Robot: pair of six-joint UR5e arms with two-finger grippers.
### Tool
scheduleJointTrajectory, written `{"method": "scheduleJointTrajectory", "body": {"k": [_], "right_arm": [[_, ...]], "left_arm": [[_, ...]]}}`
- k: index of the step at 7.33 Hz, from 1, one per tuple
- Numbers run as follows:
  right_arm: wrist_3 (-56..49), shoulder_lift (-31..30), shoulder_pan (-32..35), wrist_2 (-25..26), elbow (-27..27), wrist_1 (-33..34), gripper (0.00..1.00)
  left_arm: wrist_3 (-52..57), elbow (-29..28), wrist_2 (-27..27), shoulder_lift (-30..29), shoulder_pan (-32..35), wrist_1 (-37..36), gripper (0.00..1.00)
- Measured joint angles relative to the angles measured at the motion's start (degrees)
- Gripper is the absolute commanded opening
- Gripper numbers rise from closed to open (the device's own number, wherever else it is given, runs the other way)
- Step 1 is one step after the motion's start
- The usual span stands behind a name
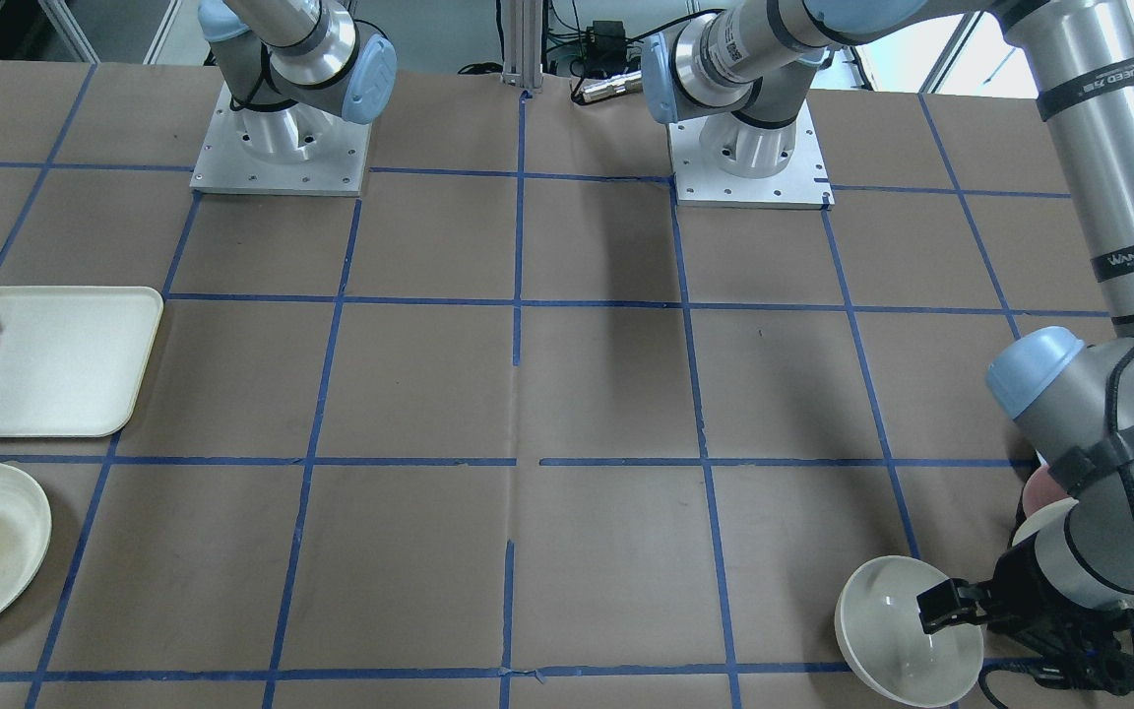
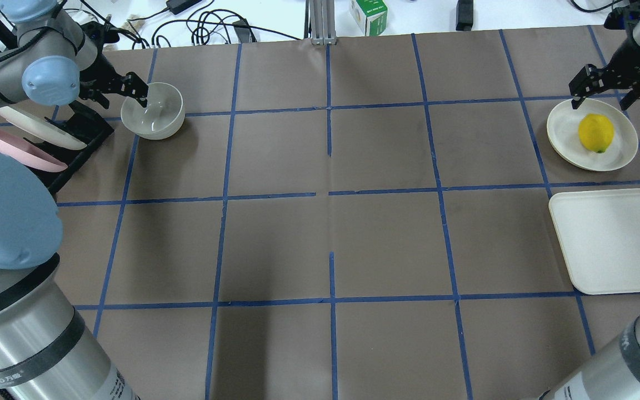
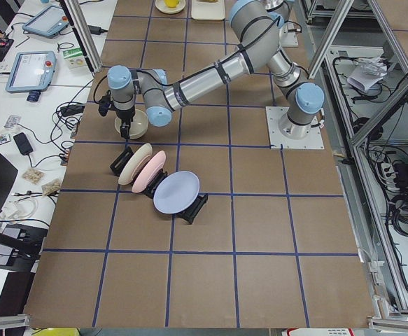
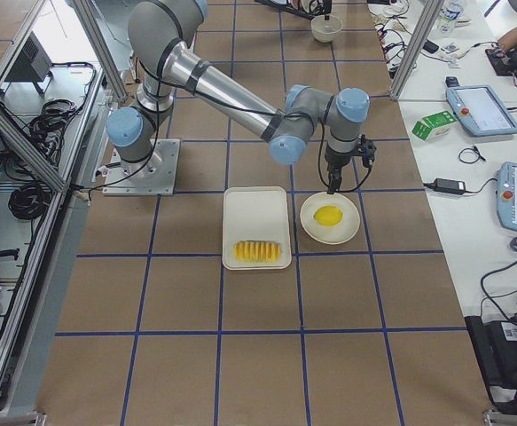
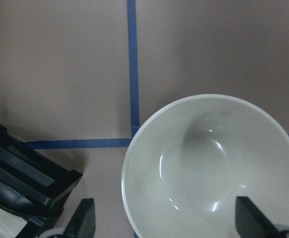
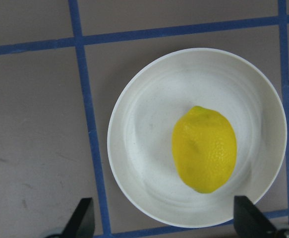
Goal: Place bowl and put lemon in it
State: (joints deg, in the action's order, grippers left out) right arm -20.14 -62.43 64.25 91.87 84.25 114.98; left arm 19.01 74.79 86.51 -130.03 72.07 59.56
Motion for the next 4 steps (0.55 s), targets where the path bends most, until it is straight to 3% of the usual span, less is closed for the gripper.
{"method": "scheduleJointTrajectory", "body": {"k": [1,4], "right_arm": [[-2.1,1.65,-0.92,0.09,-0.13,2.0,1.0],[-7.31,5.41,-2.42,0.15,-0.17,6.28,1.0]], "left_arm": [[0.12,0.15,-0.75,-0.93,-0.14,-0.04,0.99],[0.9,0.21,-1.08,-2.4,-0.17,-0.05,0.34]]}}
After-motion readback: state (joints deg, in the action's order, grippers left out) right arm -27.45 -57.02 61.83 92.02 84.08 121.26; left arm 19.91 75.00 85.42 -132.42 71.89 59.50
